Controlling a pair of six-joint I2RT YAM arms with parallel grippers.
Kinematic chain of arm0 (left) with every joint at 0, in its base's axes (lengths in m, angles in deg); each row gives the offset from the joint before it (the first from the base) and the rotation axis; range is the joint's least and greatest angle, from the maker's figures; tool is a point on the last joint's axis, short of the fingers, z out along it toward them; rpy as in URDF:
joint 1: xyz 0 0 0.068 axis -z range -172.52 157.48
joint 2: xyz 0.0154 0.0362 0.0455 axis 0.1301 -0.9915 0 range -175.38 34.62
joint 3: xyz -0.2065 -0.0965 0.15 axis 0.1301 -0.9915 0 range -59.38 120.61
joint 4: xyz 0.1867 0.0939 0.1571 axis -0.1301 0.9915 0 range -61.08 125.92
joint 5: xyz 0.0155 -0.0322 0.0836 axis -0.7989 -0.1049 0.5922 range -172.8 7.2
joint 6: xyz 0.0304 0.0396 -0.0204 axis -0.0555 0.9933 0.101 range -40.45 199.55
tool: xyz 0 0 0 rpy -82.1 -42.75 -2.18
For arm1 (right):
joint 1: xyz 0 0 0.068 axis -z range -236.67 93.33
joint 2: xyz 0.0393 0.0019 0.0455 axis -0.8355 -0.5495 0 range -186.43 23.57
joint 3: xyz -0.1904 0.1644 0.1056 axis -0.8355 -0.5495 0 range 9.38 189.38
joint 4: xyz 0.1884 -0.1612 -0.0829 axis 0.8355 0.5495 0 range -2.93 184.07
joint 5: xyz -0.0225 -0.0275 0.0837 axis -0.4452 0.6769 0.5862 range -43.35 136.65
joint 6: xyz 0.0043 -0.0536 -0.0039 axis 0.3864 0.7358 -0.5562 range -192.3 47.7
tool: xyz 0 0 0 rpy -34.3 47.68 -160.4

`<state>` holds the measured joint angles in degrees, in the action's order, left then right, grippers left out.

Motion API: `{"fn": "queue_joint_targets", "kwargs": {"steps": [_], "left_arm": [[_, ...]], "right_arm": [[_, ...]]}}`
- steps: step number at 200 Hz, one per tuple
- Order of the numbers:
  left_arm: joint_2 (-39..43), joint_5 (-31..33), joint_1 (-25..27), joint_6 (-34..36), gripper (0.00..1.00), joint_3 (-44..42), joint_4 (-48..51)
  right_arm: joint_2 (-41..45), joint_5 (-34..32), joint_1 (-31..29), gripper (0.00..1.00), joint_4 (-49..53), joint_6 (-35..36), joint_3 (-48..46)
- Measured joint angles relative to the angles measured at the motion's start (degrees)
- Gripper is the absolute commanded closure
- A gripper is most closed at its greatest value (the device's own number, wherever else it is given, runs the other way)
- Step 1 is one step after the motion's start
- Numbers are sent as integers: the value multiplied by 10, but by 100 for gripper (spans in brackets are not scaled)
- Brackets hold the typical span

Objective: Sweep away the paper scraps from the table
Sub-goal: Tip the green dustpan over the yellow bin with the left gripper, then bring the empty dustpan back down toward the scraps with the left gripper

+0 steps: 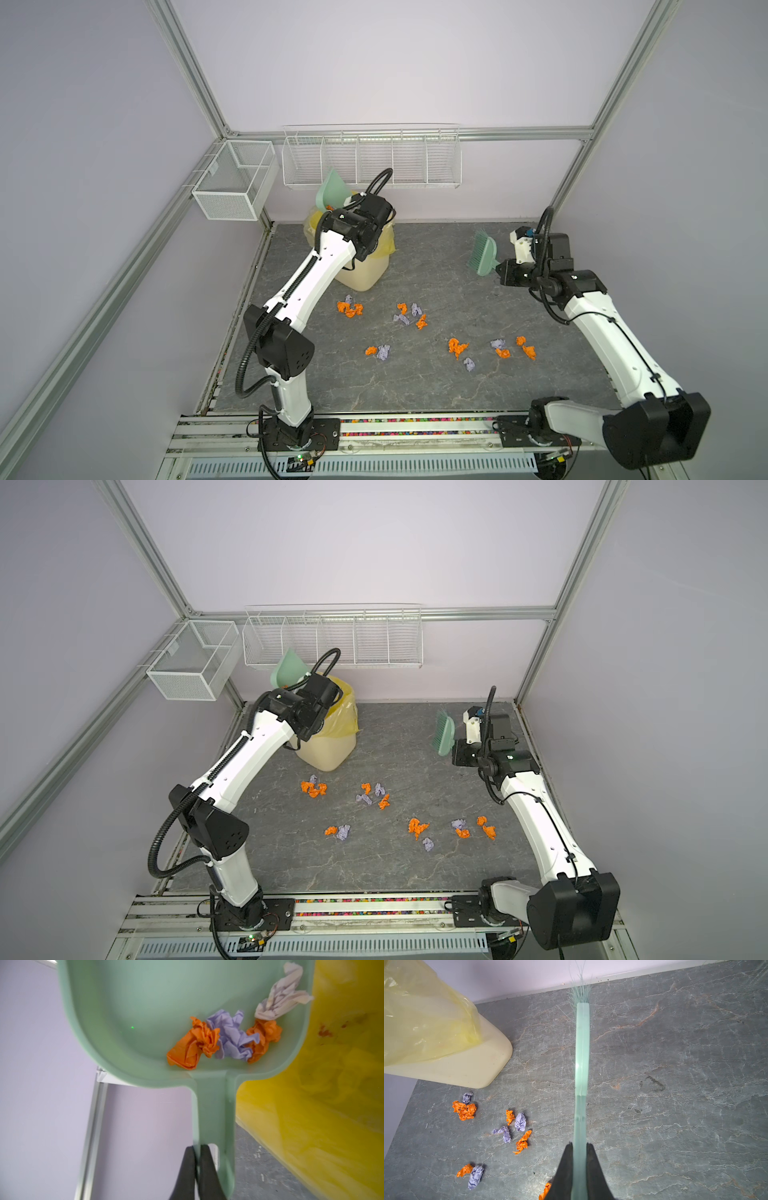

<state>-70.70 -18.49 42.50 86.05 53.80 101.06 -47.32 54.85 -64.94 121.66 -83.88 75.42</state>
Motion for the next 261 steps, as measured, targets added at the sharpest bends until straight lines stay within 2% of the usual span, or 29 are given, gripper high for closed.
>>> {"fn": "queue_joint_targets", "kwargs": {"steps": [49,82,116,216,242,261], "left_arm": [[5,123,18,114,100,-77,-114],[11,144,17,136,100,-84,-131],[24,167,17,190,100,-110,-181],[22,184,17,231,100,-131,-221],[20,166,18,194,100,-100,-178],[10,142,22,150,100,-28,-123]], "right_arm": [[9,-3,0,93,-2,0,-4],[11,-3,0,93,-3,0,-5],[12,-4,0,93,-3,0,-6],[15,-9,0,93,-10,0,-7],[15,-9,0,93,-10,0,-8],[15,-8,0,93,-11,0,-8]]}}
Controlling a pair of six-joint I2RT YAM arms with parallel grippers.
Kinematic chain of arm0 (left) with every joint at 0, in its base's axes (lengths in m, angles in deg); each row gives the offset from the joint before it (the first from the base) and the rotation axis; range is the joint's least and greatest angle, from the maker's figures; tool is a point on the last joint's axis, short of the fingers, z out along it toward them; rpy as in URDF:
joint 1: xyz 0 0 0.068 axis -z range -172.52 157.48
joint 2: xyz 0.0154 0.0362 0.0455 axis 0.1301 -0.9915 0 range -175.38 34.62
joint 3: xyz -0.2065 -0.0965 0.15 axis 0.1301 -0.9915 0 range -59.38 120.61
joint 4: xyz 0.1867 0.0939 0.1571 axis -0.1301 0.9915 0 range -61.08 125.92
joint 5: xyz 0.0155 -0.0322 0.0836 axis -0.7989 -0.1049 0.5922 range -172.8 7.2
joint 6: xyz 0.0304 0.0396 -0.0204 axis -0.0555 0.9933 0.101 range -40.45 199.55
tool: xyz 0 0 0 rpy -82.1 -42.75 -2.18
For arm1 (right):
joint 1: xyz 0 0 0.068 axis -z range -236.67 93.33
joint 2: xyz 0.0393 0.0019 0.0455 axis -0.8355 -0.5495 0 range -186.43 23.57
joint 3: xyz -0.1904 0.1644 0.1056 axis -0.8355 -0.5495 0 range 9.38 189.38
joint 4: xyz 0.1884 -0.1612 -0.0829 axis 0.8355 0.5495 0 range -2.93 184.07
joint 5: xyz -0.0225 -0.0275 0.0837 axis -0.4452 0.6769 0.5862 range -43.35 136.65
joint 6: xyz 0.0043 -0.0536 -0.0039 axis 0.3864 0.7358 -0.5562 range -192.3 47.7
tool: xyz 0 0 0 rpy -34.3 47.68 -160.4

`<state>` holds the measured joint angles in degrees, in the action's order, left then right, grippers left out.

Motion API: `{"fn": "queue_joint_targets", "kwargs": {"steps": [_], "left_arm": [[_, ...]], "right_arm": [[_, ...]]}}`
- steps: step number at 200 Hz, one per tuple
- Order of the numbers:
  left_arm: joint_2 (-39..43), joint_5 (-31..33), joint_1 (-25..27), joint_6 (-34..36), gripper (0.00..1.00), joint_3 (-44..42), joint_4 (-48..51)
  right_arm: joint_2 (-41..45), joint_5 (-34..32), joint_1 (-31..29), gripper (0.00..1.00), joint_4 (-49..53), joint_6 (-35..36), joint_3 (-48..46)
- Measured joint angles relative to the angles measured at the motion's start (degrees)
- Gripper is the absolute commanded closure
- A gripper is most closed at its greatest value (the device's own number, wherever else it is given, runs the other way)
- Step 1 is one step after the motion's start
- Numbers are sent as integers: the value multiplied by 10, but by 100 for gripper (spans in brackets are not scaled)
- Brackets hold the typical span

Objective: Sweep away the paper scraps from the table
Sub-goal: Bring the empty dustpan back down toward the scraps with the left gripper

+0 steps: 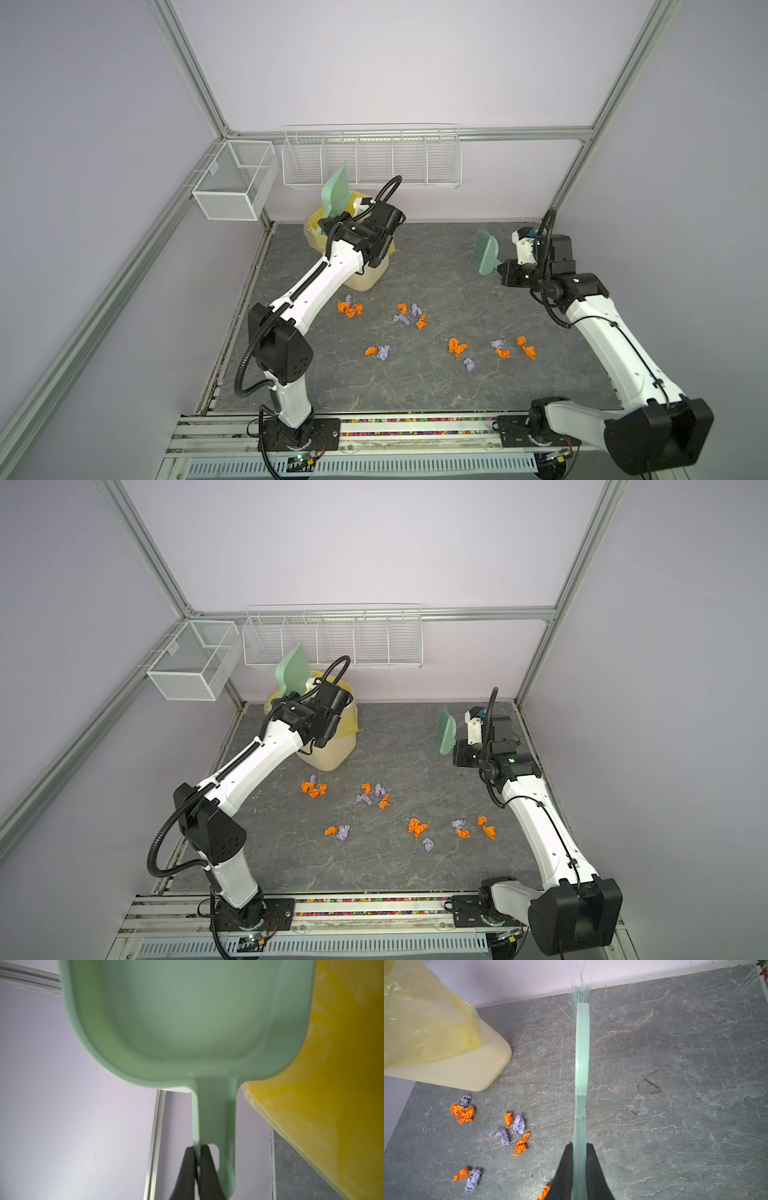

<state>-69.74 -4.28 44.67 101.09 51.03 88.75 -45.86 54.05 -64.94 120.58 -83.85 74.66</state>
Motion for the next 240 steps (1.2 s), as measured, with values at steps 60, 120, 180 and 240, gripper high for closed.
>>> {"fn": "queue_joint_targets", "kwargs": {"steps": [60,120,180,240], "left_arm": [[-9,-156,17,-139,100,194,145],[-9,-337,20,-230,100,266,222],[24,-572,39,-270,100,191,203],[128,-745,40,-299,100,-11,112]], "right_arm": [[-7,15,0,93,1,0,0],[-30,10,0,93,41,-41,34],[-66,-23,0,93,125,-73,95],[-45,-47,0,93,207,-78,113]]}}
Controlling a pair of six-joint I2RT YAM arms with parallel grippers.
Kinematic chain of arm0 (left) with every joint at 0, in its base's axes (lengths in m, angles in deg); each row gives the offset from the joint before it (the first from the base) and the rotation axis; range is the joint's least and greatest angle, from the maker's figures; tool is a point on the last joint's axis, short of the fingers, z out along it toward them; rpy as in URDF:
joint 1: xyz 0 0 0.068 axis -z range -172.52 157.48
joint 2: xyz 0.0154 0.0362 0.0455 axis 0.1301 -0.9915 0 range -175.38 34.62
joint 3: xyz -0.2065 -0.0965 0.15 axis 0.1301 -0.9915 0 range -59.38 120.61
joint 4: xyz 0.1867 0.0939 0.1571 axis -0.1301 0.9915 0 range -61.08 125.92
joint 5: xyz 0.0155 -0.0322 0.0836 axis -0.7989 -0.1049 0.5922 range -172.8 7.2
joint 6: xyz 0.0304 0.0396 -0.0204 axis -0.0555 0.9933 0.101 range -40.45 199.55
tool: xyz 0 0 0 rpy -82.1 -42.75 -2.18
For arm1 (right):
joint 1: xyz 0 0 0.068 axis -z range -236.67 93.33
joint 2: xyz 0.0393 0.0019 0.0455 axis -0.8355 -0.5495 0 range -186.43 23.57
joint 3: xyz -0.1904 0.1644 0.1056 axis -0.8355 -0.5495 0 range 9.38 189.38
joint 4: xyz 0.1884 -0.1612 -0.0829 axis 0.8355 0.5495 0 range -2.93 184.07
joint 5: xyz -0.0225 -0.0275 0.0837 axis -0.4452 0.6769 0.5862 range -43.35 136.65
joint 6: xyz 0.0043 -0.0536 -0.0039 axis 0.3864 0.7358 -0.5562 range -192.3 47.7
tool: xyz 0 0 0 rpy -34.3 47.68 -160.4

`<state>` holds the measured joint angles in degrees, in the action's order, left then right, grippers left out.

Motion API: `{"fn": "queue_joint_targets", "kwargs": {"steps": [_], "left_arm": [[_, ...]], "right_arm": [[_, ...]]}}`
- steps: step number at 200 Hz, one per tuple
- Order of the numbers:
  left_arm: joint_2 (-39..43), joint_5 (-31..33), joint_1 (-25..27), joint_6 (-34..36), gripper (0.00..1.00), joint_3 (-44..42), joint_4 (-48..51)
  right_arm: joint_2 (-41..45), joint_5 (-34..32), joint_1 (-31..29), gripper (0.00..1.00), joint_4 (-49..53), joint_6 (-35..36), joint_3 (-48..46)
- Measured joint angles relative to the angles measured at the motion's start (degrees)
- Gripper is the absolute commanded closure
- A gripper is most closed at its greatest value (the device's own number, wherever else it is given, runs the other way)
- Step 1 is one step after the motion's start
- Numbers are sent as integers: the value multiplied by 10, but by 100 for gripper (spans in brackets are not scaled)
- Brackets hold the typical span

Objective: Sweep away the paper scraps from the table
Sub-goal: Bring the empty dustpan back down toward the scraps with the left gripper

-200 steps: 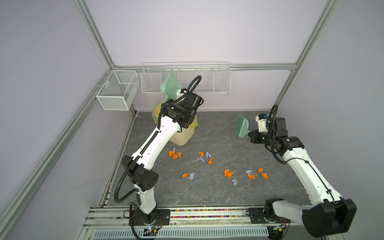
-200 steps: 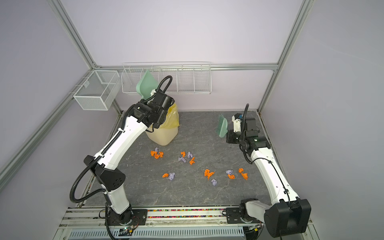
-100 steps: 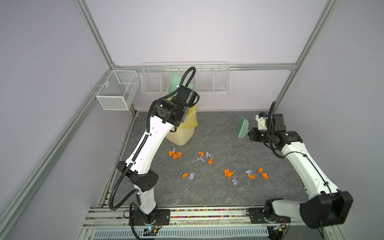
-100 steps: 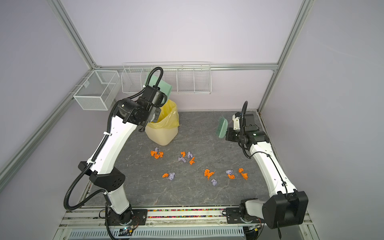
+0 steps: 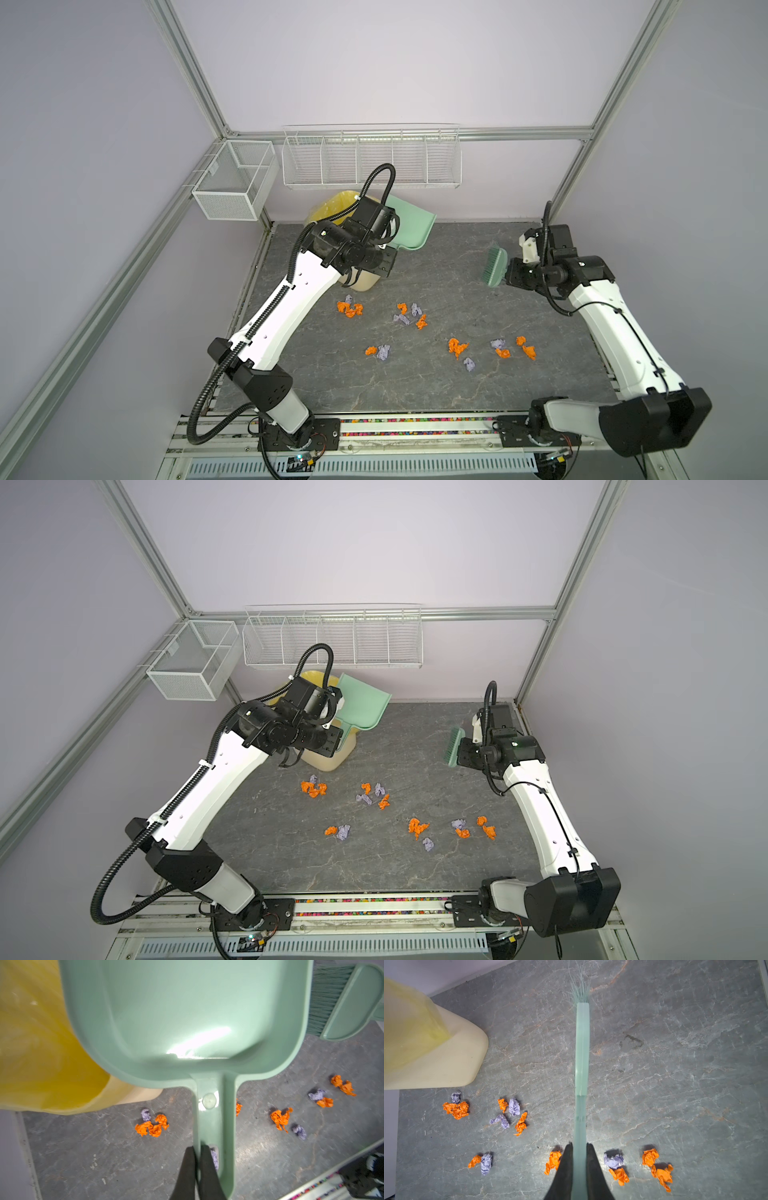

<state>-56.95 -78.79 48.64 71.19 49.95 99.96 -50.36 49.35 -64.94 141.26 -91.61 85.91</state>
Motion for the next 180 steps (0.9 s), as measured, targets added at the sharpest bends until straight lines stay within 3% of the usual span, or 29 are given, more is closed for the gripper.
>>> {"fn": "queue_joint_targets", "kwargs": {"steps": [42,78,121,180], "left_arm": [[35,-82,2,-19,100,-106,-56],[43,-114,10,-28,100,-150,-74],[47,-99,46,-32,100,-169,-71],[49,-116,82,-47,100,-244,-66]], "right_arm": [[14,-1,0,93,42,0,-2],[41,8,0,93,56,5,-14],[38,11,-10,93,94,23,-9],[38,-12,-73,93,156,43,21]]}}
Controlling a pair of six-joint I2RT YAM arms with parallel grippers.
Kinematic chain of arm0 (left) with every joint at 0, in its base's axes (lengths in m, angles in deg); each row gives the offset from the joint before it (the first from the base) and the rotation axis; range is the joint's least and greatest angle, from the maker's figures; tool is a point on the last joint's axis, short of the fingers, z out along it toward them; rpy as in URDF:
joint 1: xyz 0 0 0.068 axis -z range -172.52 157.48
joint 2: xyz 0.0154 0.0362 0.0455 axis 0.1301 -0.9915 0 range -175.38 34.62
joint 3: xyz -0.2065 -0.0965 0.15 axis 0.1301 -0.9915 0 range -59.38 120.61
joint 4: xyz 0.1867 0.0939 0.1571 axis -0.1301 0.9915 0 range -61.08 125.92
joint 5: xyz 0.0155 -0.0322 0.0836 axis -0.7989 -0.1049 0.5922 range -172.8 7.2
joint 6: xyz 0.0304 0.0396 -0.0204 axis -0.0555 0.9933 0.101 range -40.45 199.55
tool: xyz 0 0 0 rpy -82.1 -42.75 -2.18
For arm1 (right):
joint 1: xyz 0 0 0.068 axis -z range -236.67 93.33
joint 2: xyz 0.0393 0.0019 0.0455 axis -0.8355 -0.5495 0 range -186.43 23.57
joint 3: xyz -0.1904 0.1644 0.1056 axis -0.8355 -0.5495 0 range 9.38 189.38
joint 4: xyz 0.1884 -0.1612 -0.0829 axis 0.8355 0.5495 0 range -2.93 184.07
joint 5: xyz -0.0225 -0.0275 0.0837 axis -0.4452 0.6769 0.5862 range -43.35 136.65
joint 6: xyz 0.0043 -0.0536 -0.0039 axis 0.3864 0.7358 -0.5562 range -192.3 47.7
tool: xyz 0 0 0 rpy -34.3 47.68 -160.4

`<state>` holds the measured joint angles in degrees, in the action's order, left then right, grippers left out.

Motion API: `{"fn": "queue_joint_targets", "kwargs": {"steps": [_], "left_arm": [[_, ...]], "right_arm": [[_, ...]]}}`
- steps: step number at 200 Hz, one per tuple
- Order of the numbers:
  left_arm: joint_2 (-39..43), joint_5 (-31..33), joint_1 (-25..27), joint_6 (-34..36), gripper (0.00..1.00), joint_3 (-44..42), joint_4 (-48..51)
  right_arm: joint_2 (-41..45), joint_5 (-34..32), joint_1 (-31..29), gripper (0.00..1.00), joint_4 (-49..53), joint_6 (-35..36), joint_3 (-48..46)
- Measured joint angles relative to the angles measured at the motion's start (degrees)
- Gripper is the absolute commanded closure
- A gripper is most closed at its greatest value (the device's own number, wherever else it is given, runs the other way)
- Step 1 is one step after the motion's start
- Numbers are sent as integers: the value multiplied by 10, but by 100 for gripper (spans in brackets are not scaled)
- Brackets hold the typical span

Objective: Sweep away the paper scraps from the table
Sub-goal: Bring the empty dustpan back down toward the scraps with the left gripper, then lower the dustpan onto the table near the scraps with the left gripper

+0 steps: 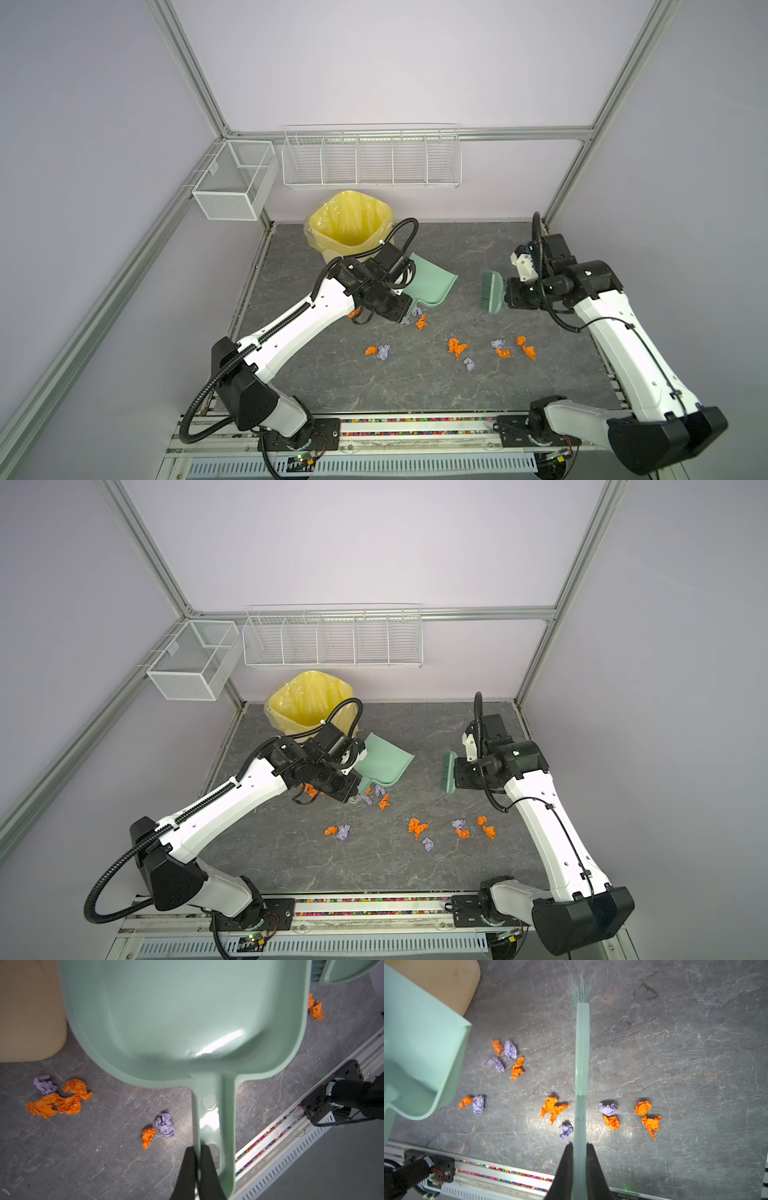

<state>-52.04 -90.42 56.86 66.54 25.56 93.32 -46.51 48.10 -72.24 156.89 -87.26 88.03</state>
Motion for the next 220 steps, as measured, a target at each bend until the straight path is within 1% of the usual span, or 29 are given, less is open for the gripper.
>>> {"fn": "queue_joint_targets", "kwargs": {"steps": [22,47,88,156,199,220], "left_arm": [[-2,-14,19,-5,100,-17,1],[-8,-31,36,-12,100,-28,-3],[-23,-61,41,-20,100,-51,-5],[-21,-66,86,-35,100,-108,-15],[-21,-55,130,-42,100,-149,-16],[-21,-57,136,-49,100,-155,-19]], "right_arm": [[0,-6,-15,93,19,1,-1],[1,-15,-18,93,35,3,-7],[1,-19,-19,93,51,9,-7],[7,-16,-23,93,66,12,-7],[7,-16,-25,93,92,23,-4],[7,-16,-26,93,98,26,-4]]}}
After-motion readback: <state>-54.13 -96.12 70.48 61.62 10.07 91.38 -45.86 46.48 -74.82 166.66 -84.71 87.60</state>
